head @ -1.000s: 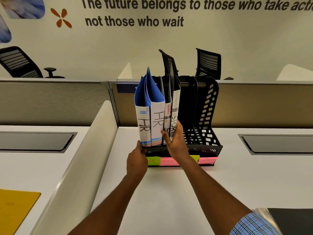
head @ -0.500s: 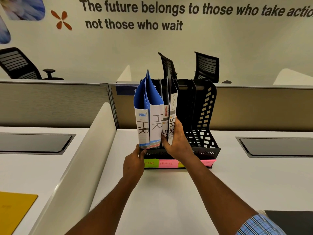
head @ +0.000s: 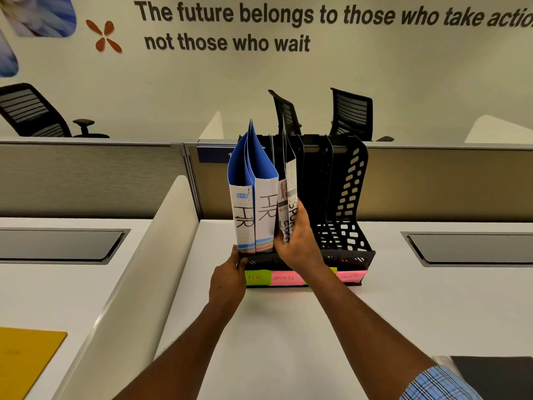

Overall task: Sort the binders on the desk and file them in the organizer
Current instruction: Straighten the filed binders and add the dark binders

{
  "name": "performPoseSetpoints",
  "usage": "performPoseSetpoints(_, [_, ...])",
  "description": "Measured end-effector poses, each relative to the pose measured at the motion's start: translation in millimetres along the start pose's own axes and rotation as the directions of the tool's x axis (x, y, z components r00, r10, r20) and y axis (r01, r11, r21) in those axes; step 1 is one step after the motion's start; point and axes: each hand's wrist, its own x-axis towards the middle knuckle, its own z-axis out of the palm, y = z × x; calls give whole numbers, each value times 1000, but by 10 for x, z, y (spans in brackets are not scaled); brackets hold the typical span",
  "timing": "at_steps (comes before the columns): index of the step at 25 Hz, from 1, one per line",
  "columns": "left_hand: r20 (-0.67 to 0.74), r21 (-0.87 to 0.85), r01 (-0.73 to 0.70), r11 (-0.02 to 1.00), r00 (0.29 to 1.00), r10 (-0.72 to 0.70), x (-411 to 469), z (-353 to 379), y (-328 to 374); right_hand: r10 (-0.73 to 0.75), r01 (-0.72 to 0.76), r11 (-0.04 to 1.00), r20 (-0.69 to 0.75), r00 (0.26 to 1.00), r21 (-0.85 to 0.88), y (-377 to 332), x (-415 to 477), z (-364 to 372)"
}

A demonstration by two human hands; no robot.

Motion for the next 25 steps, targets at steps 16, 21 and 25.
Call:
performPoseSetpoints(16, [74, -29, 246, 969, 967, -244, -583, 109, 631, 360, -329, 900, 61, 931, -285, -19, -401, -149])
performPoseSetpoints(21, [103, 9, 191, 982, 976, -191, -855, 127, 664, 414, -394, 869, 5, 910, -300, -106, -714, -250])
performPoseSetpoints(25, [163, 2, 120, 993, 979, -119, -1216, 254, 671, 424, -386, 858, 41, 905, -339, -50, -1300, -265])
